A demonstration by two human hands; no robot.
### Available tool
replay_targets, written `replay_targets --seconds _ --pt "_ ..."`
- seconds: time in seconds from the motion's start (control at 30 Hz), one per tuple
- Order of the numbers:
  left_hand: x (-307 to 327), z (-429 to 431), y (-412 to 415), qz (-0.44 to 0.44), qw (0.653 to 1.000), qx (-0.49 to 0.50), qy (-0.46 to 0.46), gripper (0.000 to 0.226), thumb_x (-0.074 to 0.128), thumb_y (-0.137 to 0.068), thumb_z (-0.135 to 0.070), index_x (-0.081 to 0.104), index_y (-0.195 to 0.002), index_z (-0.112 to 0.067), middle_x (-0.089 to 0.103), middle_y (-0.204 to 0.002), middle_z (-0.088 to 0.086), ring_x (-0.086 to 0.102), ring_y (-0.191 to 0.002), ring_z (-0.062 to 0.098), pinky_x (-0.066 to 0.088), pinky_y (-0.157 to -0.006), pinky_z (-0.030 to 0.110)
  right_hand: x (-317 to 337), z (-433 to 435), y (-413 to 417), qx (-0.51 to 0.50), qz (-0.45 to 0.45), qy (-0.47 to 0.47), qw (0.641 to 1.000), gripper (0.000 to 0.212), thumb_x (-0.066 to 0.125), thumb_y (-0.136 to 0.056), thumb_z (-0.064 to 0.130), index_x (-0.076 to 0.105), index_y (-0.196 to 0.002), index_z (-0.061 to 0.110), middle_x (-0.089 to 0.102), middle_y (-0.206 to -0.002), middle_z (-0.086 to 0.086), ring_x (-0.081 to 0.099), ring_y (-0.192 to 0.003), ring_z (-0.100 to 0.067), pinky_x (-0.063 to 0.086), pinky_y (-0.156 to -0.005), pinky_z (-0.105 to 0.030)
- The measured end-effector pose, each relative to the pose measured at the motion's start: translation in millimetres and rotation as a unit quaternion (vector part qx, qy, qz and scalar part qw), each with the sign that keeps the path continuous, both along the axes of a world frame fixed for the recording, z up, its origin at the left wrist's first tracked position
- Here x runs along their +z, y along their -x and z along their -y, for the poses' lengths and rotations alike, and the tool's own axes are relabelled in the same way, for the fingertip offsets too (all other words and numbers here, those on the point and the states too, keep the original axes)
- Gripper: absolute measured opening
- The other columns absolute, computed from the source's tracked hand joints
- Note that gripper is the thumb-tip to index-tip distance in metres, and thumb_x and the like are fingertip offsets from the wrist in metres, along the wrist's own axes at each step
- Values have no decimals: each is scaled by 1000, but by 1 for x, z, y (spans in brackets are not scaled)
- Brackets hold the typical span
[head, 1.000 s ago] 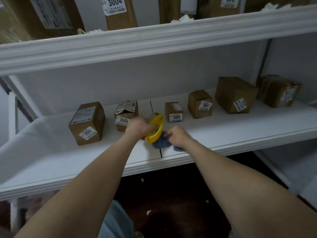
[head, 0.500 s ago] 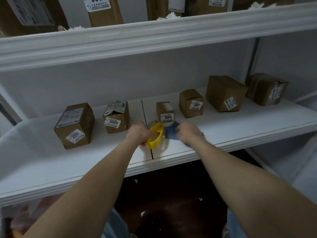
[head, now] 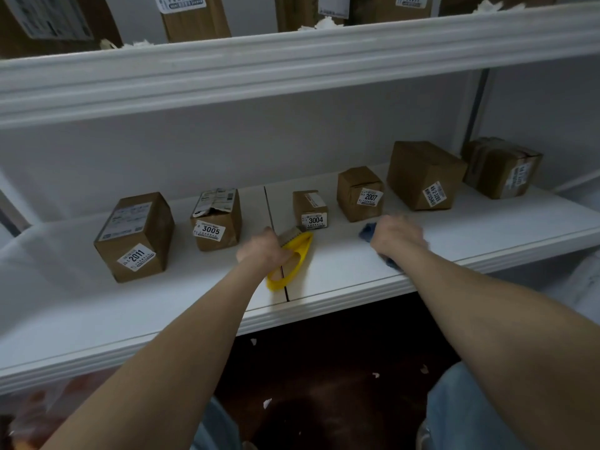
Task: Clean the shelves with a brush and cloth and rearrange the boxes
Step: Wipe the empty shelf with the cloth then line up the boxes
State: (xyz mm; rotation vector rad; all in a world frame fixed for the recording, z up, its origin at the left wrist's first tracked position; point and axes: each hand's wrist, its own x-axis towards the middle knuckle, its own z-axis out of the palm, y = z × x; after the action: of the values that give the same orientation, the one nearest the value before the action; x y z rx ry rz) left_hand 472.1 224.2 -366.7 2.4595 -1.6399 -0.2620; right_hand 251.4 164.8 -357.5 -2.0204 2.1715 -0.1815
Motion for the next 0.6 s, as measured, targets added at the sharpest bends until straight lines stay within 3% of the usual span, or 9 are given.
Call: replay_targets --seconds 0.07,0.2,0.3,0.37,0.6 --pt "0 2 -2 18 1000 -7 1 53 61 -81 -48 45 -119 -13 59 -112 8 59 -102 28 47 -71 31 -3 0 -11 68 -3 68 995 34 56 -92 25 56 -124 15 47 -130 -14 47 -118 -32 45 -92 -38" --pt "-3 9 4 37 995 -83 49 61 63 -81 -38 41 -134 -16 48 -130 9 50 -117 28 50 -88 39 -21 -4 -20 149 95 -22 984 32 55 -91 11 63 -122 7 60 -125 -15 56 -113 -33 49 -95 -37" --pt "-7 11 14 108 981 -132 90 54 60 -82 -35 46 -132 -17 47 -131 8 43 -123 27 44 -93 38 -24 -6 -16 160 115 -51 979 39 58 -91 16 60 -128 6 59 -131 -13 53 -120 -30 44 -101 -35" --pt "-9 11 20 151 967 -162 127 53 59 -83 -31 48 -132 -17 45 -134 7 39 -127 26 38 -98 37 -24 -7 -16 159 106 -51 980 35 58 -90 17 64 -122 7 61 -128 -12 56 -116 -30 46 -99 -39" --pt "-10 11 38 198 929 -273 154 39 49 -90 -16 56 -128 -21 49 -134 0 39 -128 20 37 -98 32 -25 -8 -22 119 126 -50 984 30 57 -93 16 67 -121 19 59 -130 -6 56 -117 -28 48 -98 -38"
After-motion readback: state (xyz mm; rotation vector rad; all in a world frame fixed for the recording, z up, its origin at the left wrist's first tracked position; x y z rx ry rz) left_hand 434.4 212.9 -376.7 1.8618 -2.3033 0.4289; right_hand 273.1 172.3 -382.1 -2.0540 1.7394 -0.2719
